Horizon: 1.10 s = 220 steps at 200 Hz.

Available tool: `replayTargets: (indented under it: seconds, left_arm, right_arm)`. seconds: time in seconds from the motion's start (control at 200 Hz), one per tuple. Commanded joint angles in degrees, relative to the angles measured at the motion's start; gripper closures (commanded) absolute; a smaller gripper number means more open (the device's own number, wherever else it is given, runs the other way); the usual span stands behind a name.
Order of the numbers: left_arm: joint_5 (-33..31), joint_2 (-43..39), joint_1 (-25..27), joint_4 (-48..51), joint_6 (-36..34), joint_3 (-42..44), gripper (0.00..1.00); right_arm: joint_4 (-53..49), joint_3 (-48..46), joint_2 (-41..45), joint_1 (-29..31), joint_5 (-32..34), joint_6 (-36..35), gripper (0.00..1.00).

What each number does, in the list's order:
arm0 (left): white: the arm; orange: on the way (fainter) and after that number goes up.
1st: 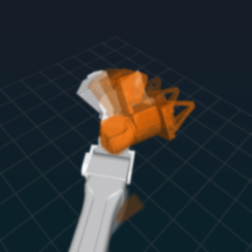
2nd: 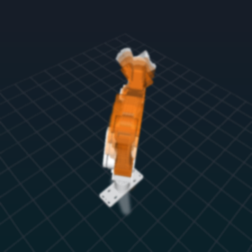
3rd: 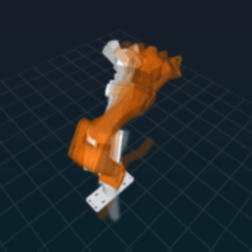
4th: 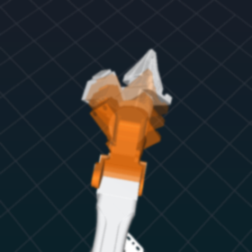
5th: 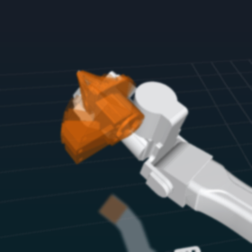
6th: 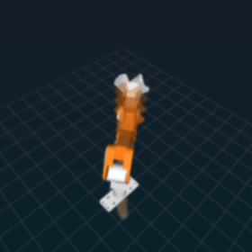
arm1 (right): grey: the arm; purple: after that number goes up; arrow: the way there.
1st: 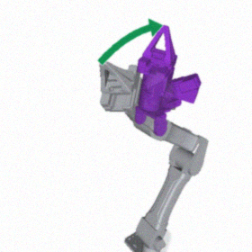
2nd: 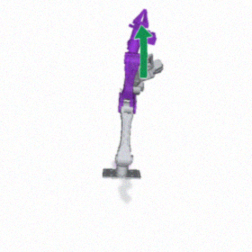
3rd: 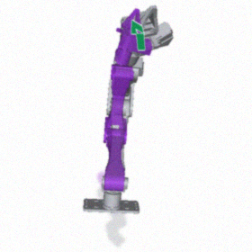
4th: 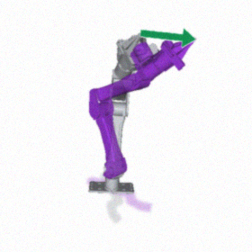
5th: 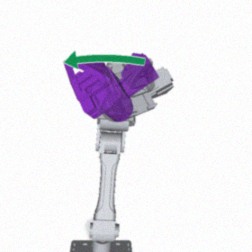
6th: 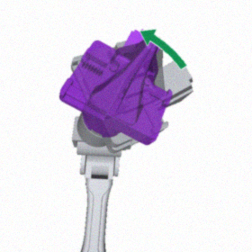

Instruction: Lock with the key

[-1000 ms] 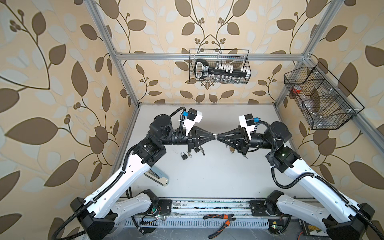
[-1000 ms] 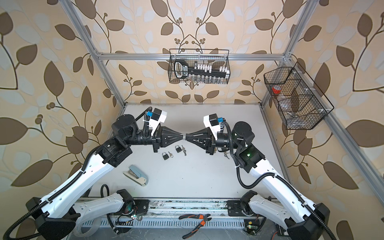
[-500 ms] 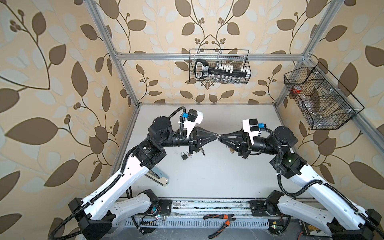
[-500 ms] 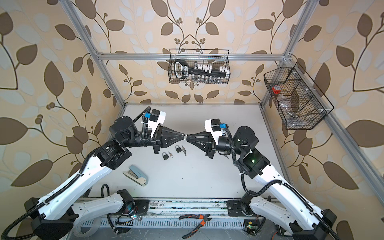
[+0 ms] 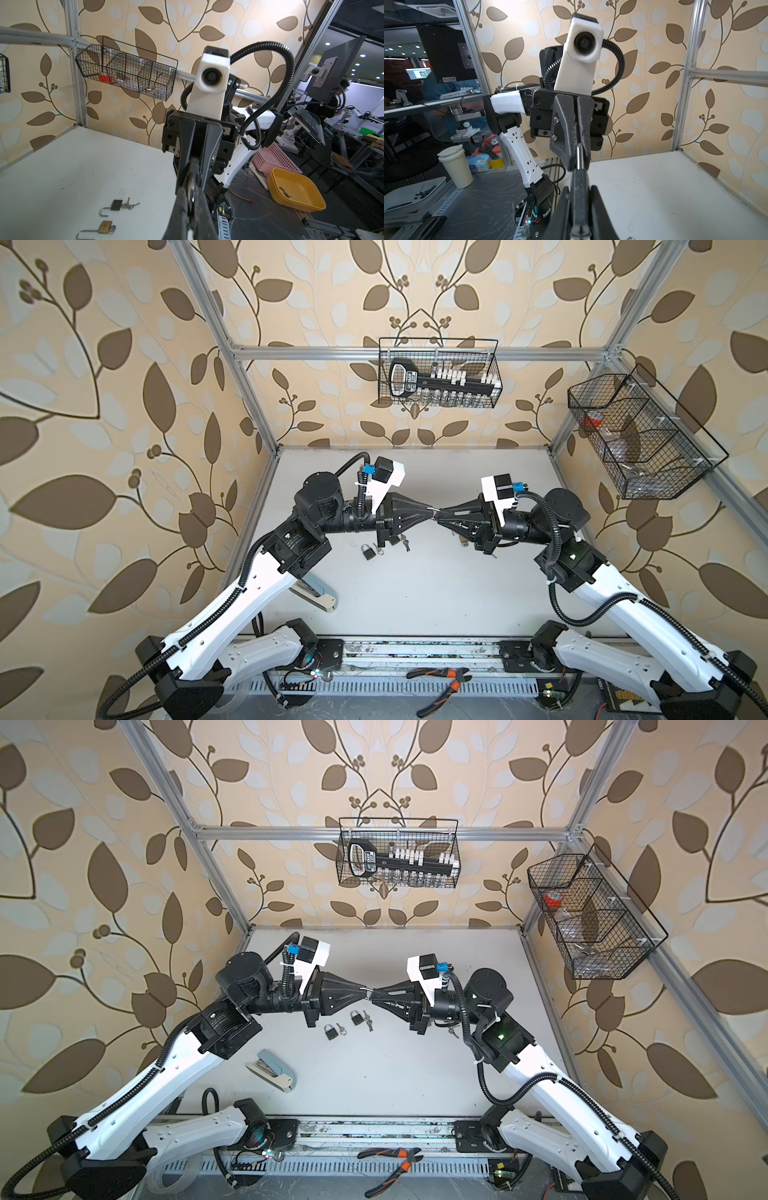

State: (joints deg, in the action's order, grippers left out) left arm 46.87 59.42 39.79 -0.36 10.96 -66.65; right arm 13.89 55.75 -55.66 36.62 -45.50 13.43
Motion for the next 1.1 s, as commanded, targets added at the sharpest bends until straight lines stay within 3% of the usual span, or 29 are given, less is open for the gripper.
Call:
replayTargets:
  seconds: [0.0, 0.2, 0.395, 0.875, 0.975, 1.095]
  left_arm:
    - [5.70, 5.90, 4.42, -1.18, -0.15, 1.25, 1.00]
    - [-0.33, 1.03, 4.33, -0.85, -1.33, 3.54, 1.00]
    - [-3.78, -2.67, 3.41, 1.44, -3.01, 4.43, 1.00]
    - [-2.13, -1.85, 3.28, -3.97, 0.41, 8.38, 1.00]
    - [0.21, -1.50, 3.33, -5.11, 0.87, 7.99, 1.00]
    - [1.90, -2.00, 3.31, -4.58, 0.18, 6.50, 1.00]
  right_arm:
    - [7.40, 1.86, -3.41, 2.31, -2.28, 4.63, 1.00]
    - [3.59, 0.85, -0.52, 1.78, 2.34, 1.48, 1.00]
    - [5.13, -1.56, 3.24, 0.01, 4.26, 3.77, 1.00]
    - [18.26, -3.80, 4.96, -0.05, 2.41, 15.29, 1.00]
    - [16.49, -3.45, 4.43, -0.03, 3.14, 14.95, 1.00]
    - [7.30, -0.49, 3.28, 0.01, 3.40, 10.95, 1.00]
